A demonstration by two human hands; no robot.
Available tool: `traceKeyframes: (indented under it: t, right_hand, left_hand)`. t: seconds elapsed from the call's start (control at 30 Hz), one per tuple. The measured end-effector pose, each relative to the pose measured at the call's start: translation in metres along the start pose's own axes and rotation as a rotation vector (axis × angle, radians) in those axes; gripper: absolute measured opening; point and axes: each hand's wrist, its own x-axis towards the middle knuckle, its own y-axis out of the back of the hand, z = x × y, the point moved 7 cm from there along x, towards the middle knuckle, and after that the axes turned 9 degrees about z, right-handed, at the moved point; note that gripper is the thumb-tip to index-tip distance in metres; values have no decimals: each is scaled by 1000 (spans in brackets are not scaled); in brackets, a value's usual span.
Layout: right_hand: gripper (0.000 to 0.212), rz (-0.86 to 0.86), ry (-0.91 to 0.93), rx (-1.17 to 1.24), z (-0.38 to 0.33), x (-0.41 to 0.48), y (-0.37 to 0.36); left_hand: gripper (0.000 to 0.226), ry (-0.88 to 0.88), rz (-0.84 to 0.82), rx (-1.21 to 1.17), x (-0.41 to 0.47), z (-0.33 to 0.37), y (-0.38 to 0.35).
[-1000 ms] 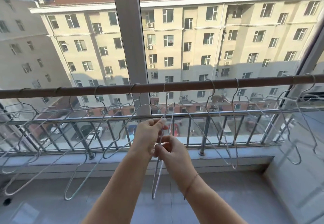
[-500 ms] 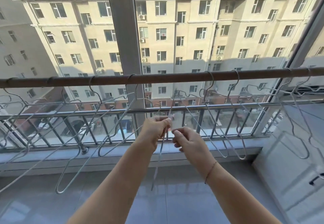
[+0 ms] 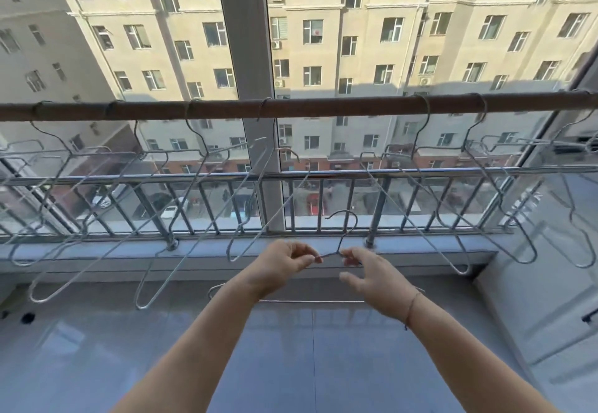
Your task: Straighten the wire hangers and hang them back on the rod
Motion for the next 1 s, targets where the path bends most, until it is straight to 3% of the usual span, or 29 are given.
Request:
traceKeyframes:
  t: [0.1, 0.17, 0.23, 0.33, 0.47, 0.63, 0.77, 1.0]
  right_hand:
    - [21, -34, -19, 42, 5, -8, 10]
    - [18, -82, -105, 263, 8, -17, 15]
    - [21, -122, -221, 540, 10, -29, 17]
    - [21, -82, -302, 736, 11, -43, 25]
    - [20, -58, -343, 917, 2, -52, 36]
    - [21, 5, -299, 1106, -17, -45, 62]
    - [21, 53, -219, 1225, -39, -35, 86]
    - [24, -44, -96, 1287, -68, -23, 104]
  left_hand:
    - [13, -63, -20, 35, -4, 8, -5]
    - [11, -153, 59, 161, -4, 15, -8]
    - [11, -202, 283, 216, -9, 24, -5]
    - [14, -105, 617, -37, -30, 29, -6]
    - [41, 68, 412, -356, -35, 33, -49]
    - [34, -6, 286, -554, -34, 82, -53]
    - [14, -111, 291, -556, -32, 120, -37]
    - [13, -140, 384, -655, -3, 165, -3]
